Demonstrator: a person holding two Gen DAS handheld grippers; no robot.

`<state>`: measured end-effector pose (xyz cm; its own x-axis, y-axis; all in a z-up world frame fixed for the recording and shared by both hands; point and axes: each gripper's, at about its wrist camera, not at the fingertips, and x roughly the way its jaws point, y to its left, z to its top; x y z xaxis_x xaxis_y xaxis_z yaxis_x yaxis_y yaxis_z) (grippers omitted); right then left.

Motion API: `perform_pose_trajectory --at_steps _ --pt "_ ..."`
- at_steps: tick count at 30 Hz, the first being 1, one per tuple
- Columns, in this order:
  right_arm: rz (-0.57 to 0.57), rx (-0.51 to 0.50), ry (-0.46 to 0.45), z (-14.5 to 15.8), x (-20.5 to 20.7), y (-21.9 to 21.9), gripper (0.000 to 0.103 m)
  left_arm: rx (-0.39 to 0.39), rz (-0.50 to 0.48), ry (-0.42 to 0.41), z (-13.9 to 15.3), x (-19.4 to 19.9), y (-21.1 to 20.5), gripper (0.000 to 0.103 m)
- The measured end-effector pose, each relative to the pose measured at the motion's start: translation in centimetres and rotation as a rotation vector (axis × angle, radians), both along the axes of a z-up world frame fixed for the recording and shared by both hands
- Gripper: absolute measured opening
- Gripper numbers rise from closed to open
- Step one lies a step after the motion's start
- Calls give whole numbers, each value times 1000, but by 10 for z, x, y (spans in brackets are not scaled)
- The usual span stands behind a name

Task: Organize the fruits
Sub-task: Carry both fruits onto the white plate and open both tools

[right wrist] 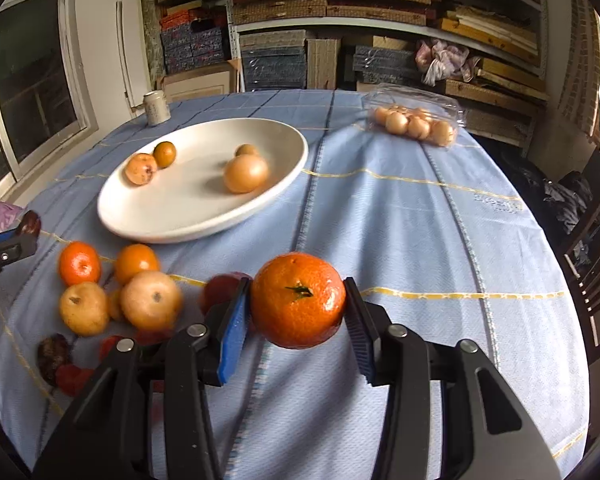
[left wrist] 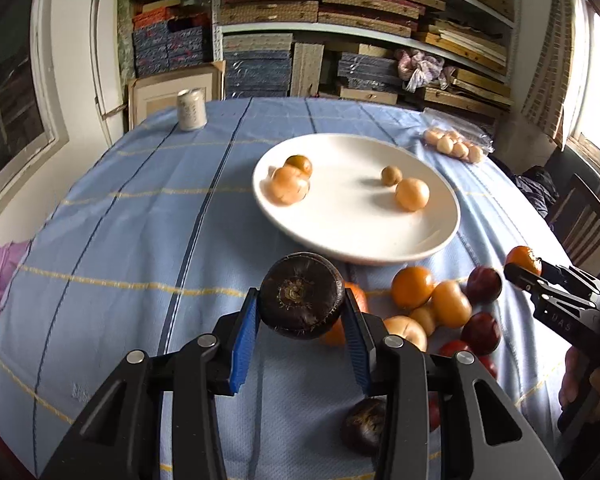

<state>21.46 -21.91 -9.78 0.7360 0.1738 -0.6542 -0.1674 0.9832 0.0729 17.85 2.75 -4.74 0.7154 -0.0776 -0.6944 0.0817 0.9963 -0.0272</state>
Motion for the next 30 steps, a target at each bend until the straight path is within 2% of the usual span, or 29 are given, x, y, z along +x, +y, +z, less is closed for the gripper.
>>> perform_pose_trajectory --at_steps 6,10,15,21,25,30 --pt "44 -26 -75 42 4 17 44 0 -38 -25 17 13 -11 41" --pt "59 -32 -100 67 26 25 44 0 -63 -26 25 32 -19 41" --pt "61 -5 -49 81 76 30 44 13 -71 -30 26 65 -29 41" --pt "64 -32 16 72 146 51 44 6 -83 21 7 114 -41 41" --pt "69 -43 77 50 194 69 44 25 -72 57 -10 147 -48 41" --pt "67 -53 144 21 231 84 44 50 -58 113 -27 171 -51 41"
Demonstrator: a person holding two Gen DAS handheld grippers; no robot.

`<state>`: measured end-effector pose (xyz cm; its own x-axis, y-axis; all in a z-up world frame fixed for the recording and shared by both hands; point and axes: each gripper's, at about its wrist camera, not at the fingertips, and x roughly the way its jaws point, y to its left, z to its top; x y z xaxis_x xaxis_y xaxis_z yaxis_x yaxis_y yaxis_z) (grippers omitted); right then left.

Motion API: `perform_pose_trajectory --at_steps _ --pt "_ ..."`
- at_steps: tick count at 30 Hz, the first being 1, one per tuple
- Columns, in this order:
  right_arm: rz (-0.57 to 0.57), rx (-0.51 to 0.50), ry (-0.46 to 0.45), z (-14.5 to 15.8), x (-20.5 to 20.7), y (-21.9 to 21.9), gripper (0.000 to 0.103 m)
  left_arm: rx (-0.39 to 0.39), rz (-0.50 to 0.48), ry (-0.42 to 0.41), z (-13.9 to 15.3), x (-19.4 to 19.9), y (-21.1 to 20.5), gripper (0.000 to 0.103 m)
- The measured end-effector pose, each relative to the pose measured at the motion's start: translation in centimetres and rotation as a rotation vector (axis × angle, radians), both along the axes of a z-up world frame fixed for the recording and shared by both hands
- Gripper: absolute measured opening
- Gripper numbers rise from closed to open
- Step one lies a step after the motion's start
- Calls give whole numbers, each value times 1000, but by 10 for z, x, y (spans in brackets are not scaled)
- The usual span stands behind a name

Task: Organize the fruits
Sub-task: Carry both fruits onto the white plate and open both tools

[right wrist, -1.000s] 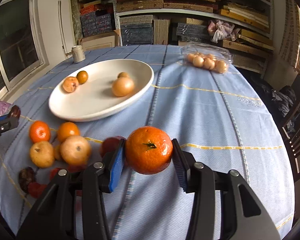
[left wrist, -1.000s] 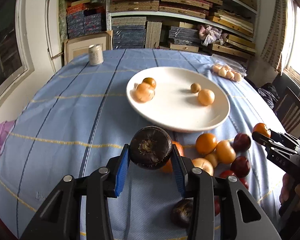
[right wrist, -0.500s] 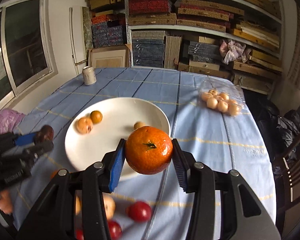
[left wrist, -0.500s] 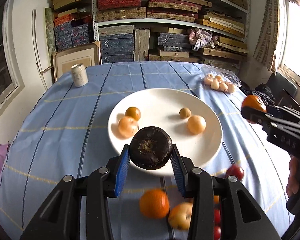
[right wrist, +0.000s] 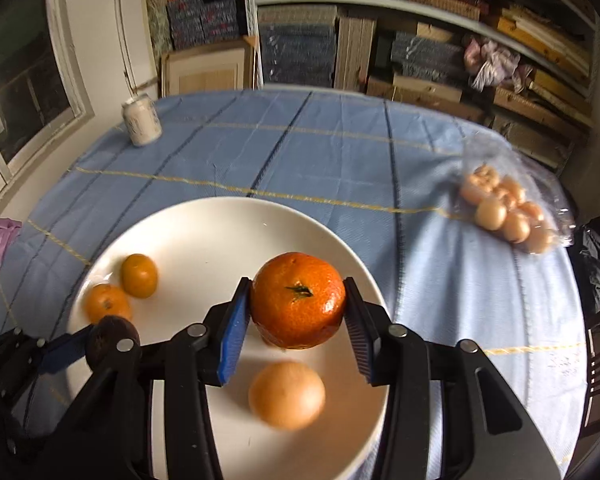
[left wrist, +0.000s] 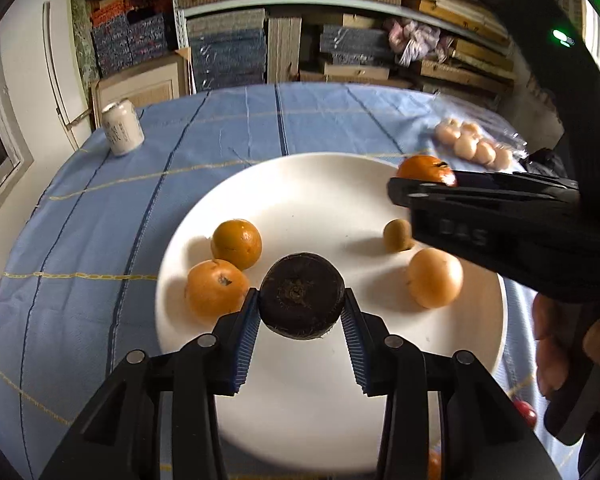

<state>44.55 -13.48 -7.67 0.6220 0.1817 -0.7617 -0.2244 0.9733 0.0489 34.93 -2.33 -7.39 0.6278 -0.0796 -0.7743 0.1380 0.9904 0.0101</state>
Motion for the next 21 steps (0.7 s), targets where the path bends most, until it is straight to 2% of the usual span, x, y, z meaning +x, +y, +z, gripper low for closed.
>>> perform_pose_trajectory --at_steps 7,9,10,12,13,16,21 --pt "1 -39 48 -16 19 12 45 10 14 27 -7 13 0 41" --pt "-4 -36 17 -10 15 9 56 24 21 7 -2 11 1 43" --pt "-10 -30 -3 -5 10 7 57 22 18 3 1 8 2 45" --pt "-15 -17 -16 4 2 1 57 18 27 -12 8 2 6 57" --pt "-19 -10 -27 10 -6 -3 57 14 33 -35 15 -6 9 61" --pt "-31 -5 -48 23 -30 -15 57 4 38 -85 32 -30 19 61" --pt "-31 21 -83 39 -98 -42 58 -18 51 -142 52 -75 38 71"
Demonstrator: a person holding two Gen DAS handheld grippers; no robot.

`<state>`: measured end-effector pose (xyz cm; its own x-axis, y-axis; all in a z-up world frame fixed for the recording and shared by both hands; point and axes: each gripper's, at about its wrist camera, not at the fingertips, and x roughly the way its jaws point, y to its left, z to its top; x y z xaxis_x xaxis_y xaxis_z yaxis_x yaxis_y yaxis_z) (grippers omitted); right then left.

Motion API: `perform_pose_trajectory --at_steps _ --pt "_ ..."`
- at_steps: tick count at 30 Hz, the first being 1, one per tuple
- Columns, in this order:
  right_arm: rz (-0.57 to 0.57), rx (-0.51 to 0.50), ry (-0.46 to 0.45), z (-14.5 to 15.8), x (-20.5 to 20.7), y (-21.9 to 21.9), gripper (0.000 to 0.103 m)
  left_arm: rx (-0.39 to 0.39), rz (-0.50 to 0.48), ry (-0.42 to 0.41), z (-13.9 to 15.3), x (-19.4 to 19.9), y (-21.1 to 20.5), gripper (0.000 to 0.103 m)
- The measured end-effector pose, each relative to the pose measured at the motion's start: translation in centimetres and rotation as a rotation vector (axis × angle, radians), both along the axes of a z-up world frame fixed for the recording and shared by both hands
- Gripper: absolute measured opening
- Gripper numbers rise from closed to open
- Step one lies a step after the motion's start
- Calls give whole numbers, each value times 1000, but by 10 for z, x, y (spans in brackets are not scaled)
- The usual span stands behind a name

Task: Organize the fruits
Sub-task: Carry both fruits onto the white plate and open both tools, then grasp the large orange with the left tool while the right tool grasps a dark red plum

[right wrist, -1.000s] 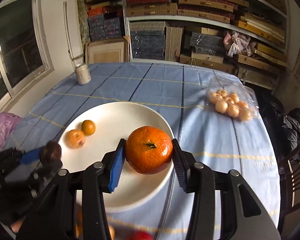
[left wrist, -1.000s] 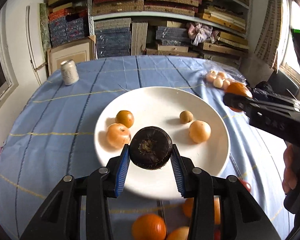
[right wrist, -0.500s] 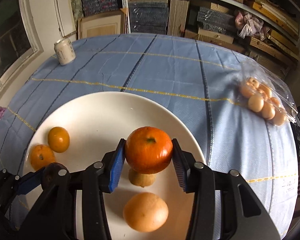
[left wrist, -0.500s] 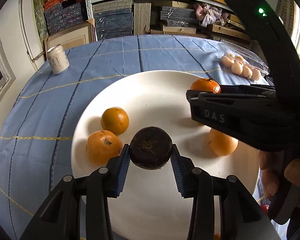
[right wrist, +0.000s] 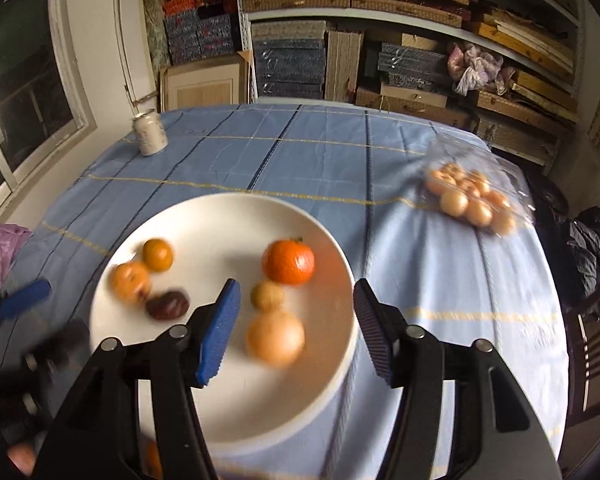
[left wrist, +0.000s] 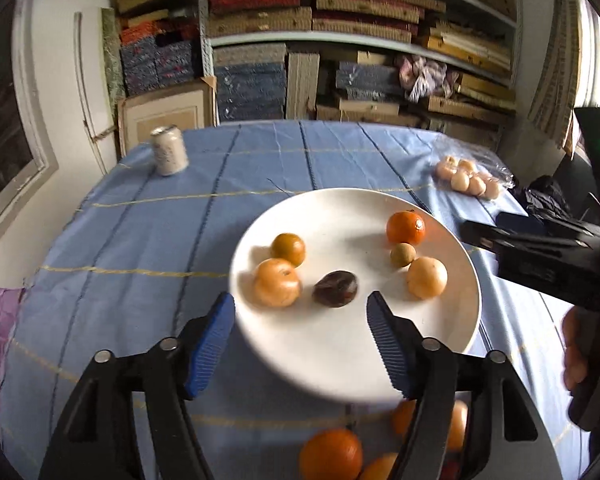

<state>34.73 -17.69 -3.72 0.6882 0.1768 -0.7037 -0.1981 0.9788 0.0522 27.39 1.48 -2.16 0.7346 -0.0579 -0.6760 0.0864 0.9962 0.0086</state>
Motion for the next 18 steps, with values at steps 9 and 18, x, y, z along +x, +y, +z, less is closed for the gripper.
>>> perform_pose_trajectory --at_steps 9,18 --pt "-17 1 14 -32 -107 -31 61 -32 -40 -5 -17 -75 20 75" --pt "-21 13 39 -70 -127 -25 59 -67 -37 -61 -45 -100 25 75"
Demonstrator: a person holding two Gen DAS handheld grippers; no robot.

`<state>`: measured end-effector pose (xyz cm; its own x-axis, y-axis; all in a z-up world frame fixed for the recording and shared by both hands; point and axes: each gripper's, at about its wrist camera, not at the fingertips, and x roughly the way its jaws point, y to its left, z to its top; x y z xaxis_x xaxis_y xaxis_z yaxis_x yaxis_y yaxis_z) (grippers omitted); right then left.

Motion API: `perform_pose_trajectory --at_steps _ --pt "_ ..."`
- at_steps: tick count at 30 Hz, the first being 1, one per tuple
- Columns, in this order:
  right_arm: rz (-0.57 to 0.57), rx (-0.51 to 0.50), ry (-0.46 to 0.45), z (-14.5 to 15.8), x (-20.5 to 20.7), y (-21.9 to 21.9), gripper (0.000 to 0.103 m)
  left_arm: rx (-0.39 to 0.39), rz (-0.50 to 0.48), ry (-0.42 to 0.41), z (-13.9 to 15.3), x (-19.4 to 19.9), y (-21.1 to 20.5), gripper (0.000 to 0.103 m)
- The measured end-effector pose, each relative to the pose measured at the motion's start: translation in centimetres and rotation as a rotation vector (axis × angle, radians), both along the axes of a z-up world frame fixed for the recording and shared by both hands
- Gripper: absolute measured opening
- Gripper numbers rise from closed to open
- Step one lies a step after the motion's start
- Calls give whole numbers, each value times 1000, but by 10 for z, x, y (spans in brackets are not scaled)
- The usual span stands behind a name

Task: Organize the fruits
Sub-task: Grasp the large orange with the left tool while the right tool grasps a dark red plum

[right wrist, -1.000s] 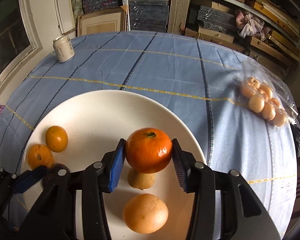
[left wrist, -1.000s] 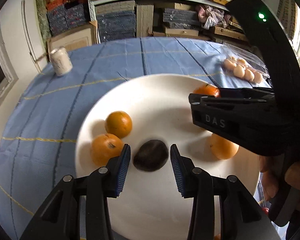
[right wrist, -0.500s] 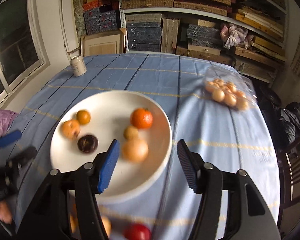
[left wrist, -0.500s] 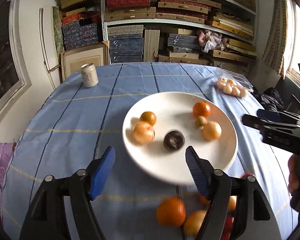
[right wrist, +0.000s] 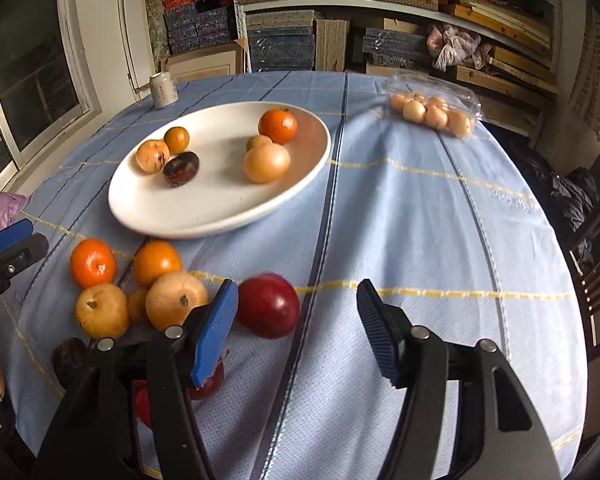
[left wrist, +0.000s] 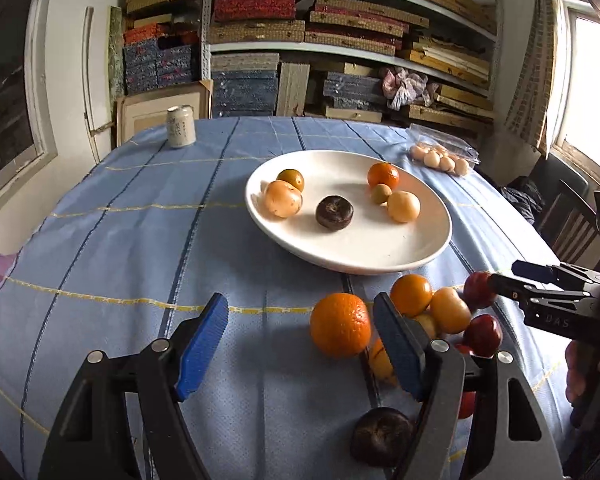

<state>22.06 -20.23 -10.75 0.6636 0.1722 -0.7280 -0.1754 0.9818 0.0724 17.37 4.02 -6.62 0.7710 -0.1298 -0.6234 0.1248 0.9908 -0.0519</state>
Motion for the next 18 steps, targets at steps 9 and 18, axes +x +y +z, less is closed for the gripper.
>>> perform_pose_trajectory --at_steps 9,18 --pt "18 -25 -14 1 -5 10 59 -2 18 -19 -1 -7 5 75" --pt "14 -30 29 -10 12 15 55 4 9 9 -3 -11 2 76"
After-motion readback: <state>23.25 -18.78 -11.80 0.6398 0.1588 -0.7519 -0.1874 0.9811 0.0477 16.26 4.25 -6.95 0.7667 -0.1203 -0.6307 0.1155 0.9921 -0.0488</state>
